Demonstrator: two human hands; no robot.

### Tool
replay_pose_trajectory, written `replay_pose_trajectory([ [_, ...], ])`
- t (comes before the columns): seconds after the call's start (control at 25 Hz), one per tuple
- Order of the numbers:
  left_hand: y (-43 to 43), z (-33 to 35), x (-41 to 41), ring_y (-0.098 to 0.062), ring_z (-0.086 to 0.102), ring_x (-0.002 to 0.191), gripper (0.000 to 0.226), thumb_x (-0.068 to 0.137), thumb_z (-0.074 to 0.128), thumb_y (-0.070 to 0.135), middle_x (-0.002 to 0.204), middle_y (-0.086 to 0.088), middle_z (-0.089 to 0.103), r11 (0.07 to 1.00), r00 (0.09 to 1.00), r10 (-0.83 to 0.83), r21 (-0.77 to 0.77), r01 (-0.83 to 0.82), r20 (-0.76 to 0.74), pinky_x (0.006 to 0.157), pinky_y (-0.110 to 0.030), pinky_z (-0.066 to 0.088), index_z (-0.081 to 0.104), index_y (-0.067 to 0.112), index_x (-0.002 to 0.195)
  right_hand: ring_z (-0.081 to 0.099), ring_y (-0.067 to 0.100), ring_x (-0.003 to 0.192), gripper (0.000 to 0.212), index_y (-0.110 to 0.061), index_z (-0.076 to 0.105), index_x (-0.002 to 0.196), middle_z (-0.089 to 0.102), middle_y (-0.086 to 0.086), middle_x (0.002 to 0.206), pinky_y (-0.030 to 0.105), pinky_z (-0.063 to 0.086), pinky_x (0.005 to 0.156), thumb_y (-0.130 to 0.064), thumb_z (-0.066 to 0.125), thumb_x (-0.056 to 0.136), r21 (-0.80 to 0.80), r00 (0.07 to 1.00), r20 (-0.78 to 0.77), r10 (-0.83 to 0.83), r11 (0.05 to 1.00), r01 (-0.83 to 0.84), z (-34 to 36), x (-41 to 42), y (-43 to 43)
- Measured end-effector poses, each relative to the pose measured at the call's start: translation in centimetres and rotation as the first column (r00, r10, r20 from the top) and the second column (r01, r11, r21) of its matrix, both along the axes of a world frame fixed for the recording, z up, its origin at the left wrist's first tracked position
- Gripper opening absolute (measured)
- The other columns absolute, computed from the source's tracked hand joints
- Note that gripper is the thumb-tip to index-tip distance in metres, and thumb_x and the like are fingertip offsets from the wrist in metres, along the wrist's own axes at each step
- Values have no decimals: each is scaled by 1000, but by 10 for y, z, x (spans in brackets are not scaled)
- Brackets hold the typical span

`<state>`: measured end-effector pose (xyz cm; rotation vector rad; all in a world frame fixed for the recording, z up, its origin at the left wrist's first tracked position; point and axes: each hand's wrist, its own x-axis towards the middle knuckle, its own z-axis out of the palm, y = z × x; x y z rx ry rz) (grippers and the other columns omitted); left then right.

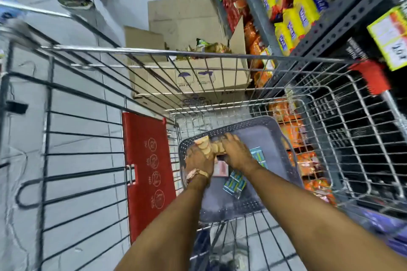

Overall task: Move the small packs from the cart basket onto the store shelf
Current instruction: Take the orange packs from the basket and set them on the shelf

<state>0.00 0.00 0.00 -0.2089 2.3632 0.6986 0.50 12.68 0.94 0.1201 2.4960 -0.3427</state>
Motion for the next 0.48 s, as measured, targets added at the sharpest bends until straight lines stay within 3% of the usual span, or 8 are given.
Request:
replay_pose_trajectory([
  [0.16, 4, -18, -3, -39, 47, 126, 70, 84, 57, 52, 141, -20, 43, 968, 966, 252, -36, -250, 50, 101, -46, 42, 42, 11, 139, 39, 31, 132, 45, -11, 50, 131, 41, 13, 143, 41, 39, 106, -14, 56, 87, 75, 995, -36, 92, 993, -90, -27, -14, -3],
  [0.28, -3, -32, 1, -38, 49, 125, 67, 77, 64, 55, 136, -22, 52, 975, 971, 223, 0, -224, 84, 103, -43, 44, 55, 15, 131, 42, 30, 128, 50, -14, 50, 128, 46, 11, 138, 42, 41, 101, -29, 63, 83, 86, 997, -20, 79, 993, -77, -31, -12, 4],
  [0.4, -4, -23, 3, -35, 57, 114, 45, 74, 73, 44, 113, -19, 67, 962, 966, 258, 90, -256, -4, 94, -40, 47, 69, 9, 103, 56, 32, 115, 54, -16, 53, 119, 61, 12, 121, 40, 48, 88, -31, 74, 71, -32, 986, 24, -167, 985, 168, -16, -2, 17],
  [0.48, 0, -7, 6, -35, 65, 99, 30, 77, 74, 33, 100, -20, 71, 926, 942, 336, 174, -334, 18, 82, -37, 50, 67, 7, 90, 62, 34, 104, 49, -11, 56, 109, 67, 15, 109, 40, 49, 80, -21, 78, 66, -180, 901, 88, -424, 883, 433, 3, 7, 26],
])
